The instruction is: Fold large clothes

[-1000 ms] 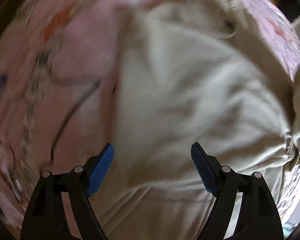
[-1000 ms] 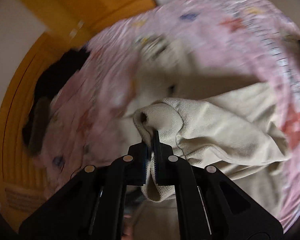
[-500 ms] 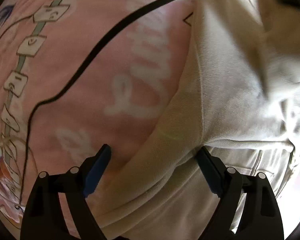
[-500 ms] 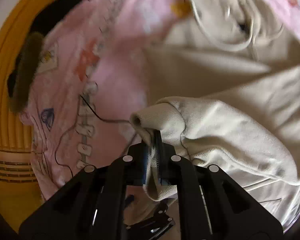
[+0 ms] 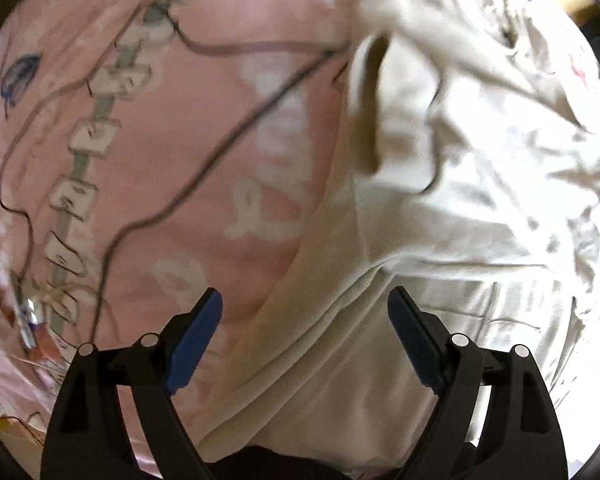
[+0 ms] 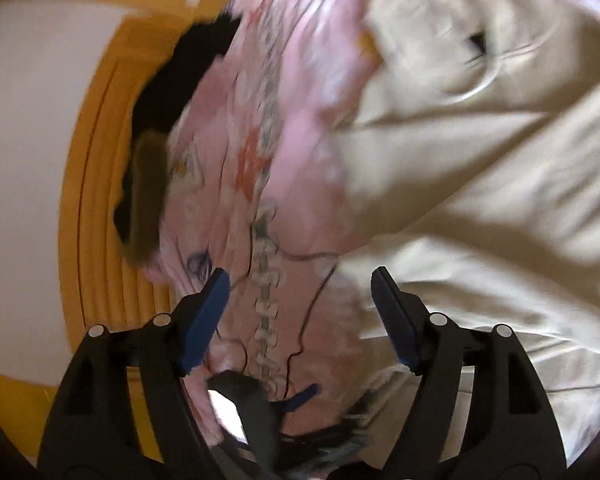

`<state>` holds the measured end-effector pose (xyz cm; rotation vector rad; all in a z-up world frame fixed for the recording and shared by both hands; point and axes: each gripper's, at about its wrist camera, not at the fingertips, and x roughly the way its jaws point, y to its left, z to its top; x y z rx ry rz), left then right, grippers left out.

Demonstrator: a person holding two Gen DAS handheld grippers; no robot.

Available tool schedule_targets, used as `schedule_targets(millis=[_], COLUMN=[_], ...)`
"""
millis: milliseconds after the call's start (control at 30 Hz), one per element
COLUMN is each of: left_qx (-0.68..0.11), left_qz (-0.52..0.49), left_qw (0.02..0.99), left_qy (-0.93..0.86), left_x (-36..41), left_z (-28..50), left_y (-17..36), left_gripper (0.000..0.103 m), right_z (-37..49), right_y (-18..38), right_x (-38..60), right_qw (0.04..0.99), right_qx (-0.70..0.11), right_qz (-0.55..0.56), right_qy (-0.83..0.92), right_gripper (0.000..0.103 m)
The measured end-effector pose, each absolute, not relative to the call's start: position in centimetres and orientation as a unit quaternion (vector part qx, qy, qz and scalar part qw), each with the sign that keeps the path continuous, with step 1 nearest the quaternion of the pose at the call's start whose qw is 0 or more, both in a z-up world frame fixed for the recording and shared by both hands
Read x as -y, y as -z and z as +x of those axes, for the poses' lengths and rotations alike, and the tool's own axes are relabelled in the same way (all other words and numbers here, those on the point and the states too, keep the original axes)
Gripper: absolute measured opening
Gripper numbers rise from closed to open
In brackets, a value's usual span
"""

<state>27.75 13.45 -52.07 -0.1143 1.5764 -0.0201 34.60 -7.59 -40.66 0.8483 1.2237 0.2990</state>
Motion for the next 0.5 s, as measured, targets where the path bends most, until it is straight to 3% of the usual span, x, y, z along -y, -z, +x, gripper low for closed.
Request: schedule_targets(millis=[233,300,433,500], left_qx=[-0.639,-0.622,-0.612,-0.622], left_qz=[-0.045,-0.050,-0.015,0.049], left_qw=[0.766,0.778,0.784,0.777], left_qy=[0.061,0.081,0.100,0.086], left_x=[-7.0,-4.5,0.9,3.3], left_z=[33.7,35.7,39.7,40.9], left_y=[44.0,43.3,45.8,49.3], left_gripper=[0.082,0.083,0.083,0.082], right_z=[26.7,24.9,22.3,21.4], right_y=[41.6,43.4,47.5,49.2], right_x=[25.7,28.3,29.5,29.1], right_qw=[0.777,0.762,0.740,0.733], right_qx=[-0.535,-0.555,-0.603,-0.627], right_qz=[0.315,0.310,0.263,0.215], right_qy=[0.105,0.126,0.136,0.150], right_gripper=[0.070,0.059,0.055,0.055])
